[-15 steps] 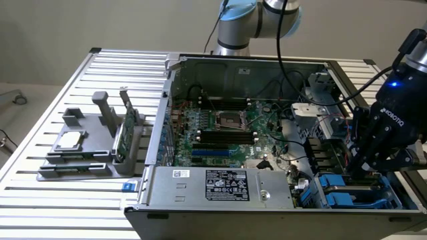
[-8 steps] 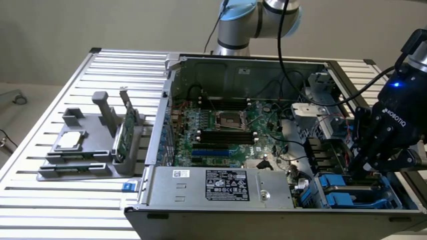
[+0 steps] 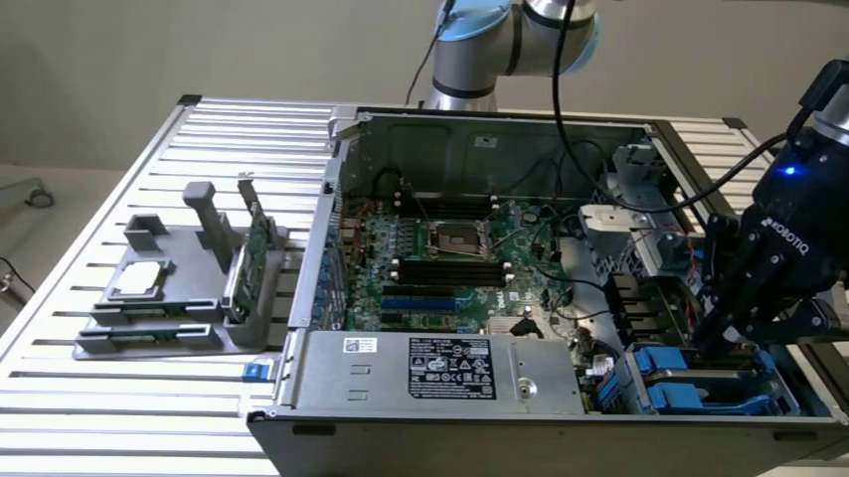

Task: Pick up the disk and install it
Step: 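Insert the second disk wire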

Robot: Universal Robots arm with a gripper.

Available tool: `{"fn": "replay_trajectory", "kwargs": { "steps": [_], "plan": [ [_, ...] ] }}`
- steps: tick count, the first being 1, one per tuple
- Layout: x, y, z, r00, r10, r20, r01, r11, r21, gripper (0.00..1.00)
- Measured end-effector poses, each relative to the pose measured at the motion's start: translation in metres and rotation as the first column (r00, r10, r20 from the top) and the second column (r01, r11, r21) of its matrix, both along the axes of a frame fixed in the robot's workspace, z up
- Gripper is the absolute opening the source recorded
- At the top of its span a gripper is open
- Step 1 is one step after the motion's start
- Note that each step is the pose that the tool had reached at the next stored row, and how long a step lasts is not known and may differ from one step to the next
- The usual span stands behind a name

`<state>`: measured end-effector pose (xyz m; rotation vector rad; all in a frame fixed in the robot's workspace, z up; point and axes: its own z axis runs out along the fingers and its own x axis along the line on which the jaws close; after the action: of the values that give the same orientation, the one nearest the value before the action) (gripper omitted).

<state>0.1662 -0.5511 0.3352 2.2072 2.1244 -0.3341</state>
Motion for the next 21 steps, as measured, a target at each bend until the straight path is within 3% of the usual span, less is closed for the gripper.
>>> {"fn": "replay_trajectory", "kwargs": {
  "steps": [17,21],
  "plan": [
    [-0.0019,0.0002,0.0058,1.0,0.0,0.0,0.0,1.0,0.0,0.16],
    [-0.0029,0.0003,0.0057,1.0,0.0,-0.0001,0.0,1.0,0.0039,0.16]
  ]
}}
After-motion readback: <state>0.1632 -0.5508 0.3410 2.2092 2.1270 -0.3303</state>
